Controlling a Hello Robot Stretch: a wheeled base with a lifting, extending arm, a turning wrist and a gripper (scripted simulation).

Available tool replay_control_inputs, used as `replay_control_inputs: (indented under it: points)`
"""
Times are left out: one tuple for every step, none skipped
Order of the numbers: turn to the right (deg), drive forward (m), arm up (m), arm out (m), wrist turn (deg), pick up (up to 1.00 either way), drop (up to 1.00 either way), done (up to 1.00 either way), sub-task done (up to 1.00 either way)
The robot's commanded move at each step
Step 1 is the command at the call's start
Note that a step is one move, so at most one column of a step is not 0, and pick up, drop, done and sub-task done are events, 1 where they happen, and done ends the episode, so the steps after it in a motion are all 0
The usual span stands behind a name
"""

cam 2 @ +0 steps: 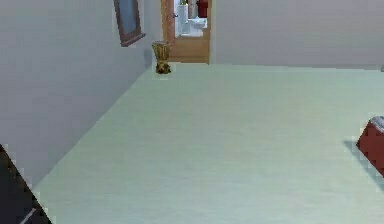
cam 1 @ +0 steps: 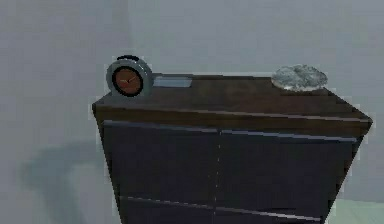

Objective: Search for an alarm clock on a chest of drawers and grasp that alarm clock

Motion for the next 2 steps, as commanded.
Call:
replay_control_inputs:
  points:
    - [6.0, 0.00, 0.00, 0.00, 0.0, 0.00, 0.00, 0.00, 0.00]
    - [0.0, 0.15, 0.00, 0.00, 0.0, 0.00, 0.00, 0.00, 0.00]
